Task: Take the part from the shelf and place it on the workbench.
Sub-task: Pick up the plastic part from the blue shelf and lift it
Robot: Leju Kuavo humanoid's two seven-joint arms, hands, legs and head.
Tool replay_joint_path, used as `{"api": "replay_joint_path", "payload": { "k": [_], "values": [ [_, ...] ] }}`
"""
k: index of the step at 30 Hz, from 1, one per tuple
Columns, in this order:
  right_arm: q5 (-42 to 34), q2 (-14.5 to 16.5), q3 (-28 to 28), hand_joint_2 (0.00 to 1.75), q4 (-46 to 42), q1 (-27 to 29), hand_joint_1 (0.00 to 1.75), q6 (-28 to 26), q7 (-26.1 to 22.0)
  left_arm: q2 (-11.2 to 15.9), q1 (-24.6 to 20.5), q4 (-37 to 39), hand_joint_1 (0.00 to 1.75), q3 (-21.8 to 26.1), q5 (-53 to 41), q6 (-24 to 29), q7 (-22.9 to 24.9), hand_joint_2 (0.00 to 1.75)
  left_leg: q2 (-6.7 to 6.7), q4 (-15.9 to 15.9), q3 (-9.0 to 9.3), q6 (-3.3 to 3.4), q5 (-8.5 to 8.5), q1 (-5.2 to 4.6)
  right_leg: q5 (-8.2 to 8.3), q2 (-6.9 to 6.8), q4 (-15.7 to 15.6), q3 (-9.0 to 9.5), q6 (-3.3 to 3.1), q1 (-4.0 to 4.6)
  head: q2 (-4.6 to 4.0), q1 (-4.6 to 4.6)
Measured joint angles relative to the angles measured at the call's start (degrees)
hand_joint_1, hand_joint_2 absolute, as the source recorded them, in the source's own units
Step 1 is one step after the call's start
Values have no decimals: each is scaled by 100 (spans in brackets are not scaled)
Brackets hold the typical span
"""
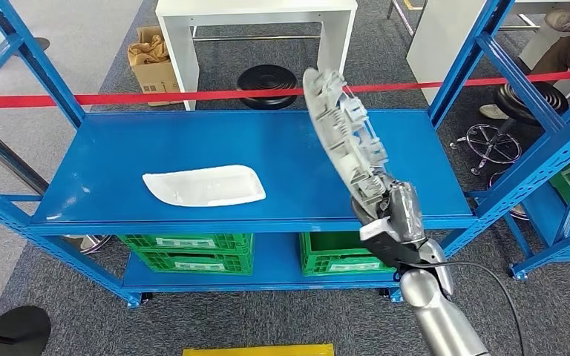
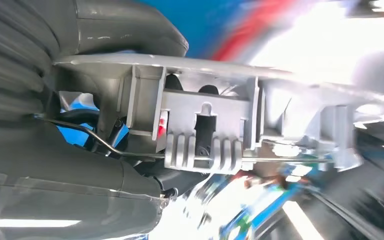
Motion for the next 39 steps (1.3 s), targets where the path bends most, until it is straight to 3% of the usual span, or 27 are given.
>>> {"api": "replay_joint_path", "payload": {
  "k": [4,10,16,22,25,28,30,32,33,34,35,36,37,39],
  "values": [
    [-1571,204,-163,175,-757,122,175,909,-754,1,-32,-1,0,27,227,-185,-241,175,-6,-1,0,0,0,0,-4,-2,0,0,-1,0,-1,-1],
    [-2292,500,-287,175,-2016,339,175,1462,-1046,1,-66,-1,0,158,455,-246,-412,175,-4,-3,0,-1,-1,1,-9,-2,0,1,-6,0,0,1],
    [-2812,609,-197,175,-2904,526,175,2378,-1007,1,-81,-2,0,261,565,-293,-478,175,-2,-3,0,-2,-1,1,-9,-2,0,0,-6,0,-1,1],
    [-3181,583,58,175,-3128,635,175,3473,-848,3,-90,-2,0,274,438,-121,-340,175,-5,9,3,5,-16,-21,-7,-2,-11,1,-1,-14,-1,-1],
    [-3297,541,181,175,-3108,661,175,3971,-765,13,-91,-2,0,272,394,-58,-135,175,-5,13,2,29,-32,-50,-8,-1,-17,3,15,-42,-1,-1],
    [-3358,451,286,175,-3058,671,175,4433,-682,30,-93,-2,0,271,363,64,138,175,4,-20,17,95,-1,-52,-20,0,-3,1,69,-64,0,-1],
    [-3373,358,341,175,-3033,661,175,4627,-693,43,-98,-2,0,270,349,122,358,175,16,-62,33,142,34,-22,-224,-9,337,-153,77,-57,0,8],
    [-3373,261,370,175,-3011,651,175,4706,-716,56,-96,-2,0,269,327,172,549,175,21,-69,32,156,37,-18,-589,-15,1142,-555,74,-48,1,15],
    [-3374,221,375,175,-2998,652,175,4718,-714,62,-94,-2,0,269,319,183,604,175,21,-68,31,157,37,-21,-712,-15,1540,-767,76,-45,0,15],
    [-3378,187,376,175,-2984,653,175,4725,-711,68,-93,-2,0,269,316,191,648,175,20,-67,31,156,36,-22,-724,-16,1771,-907,74,-44,-1,15],
    [-3380,159,376,175,-2971,653,175,4745,-708,73,-93,-2,0,270,312,199,715,175,18,-65,36,152,34,-19,-614,-17,1765,-936,68,-46,-1,17],
    [-3384,137,376,175,-2963,651,175,4780,-703,76,-93,-2,0,270,300,210,819,175,14,-60,44,143,30,-13,-405,-20,1518,-847,60,-51,-1,16],
    [-3386,120,376,175,-2958,644,175,4831,-697,82,-92,-2,0,270,280,219,970,175,10,-47,50,121,20,-8,-163,-28,1099,-676,53,-57,-1,18],
    [-3386,95,377,175,-2955,620,175,4959,-678,108,-89,-2,0,268,209,227,1346,175,3,-7,29,45,6,-14,121,-34,429,-382,32,-48,0,16]
  ]
}}
